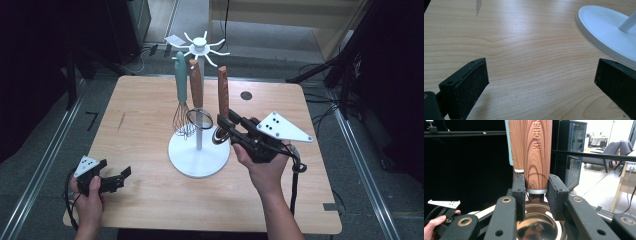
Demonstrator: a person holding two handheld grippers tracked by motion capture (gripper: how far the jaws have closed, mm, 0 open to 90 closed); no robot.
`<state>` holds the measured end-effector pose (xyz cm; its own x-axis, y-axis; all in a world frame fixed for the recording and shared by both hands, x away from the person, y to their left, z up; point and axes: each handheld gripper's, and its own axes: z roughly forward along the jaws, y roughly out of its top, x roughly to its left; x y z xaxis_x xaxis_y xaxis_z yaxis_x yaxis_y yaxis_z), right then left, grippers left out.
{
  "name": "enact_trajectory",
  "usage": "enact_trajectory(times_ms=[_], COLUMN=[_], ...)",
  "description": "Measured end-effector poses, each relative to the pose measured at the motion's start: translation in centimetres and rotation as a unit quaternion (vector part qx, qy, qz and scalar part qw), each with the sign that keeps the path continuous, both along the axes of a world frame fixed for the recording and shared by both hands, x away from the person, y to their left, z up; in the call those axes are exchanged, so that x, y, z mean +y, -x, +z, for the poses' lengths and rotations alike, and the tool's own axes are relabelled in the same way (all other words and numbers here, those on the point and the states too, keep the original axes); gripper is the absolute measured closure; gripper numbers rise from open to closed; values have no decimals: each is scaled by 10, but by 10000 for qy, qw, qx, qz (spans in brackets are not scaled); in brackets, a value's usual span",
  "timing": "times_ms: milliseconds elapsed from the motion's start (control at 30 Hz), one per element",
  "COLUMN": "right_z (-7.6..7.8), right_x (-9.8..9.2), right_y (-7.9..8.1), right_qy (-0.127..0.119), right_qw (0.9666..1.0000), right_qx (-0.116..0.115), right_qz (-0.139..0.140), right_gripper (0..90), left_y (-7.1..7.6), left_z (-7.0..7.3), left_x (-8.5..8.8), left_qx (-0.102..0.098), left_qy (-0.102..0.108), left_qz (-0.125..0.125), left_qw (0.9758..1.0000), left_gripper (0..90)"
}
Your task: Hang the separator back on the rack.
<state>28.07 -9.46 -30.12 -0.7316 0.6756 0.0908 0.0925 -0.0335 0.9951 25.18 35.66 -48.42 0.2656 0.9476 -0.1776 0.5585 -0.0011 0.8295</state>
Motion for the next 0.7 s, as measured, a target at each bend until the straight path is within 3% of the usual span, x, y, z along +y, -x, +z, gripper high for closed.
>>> enact_trajectory(times_ms=[700], right_z=[7], right_x=[7], right_y=[-5], right_qy=[-18], right_qw=[10000], right_qx=[-8], right_qz=[13], right_gripper=[714], left_y=[0], left_z=[0], left_x=[0], left_qx=[-9], left_qy=[-6], left_qz=[-19], left_qw=[10000], left_gripper=[0])
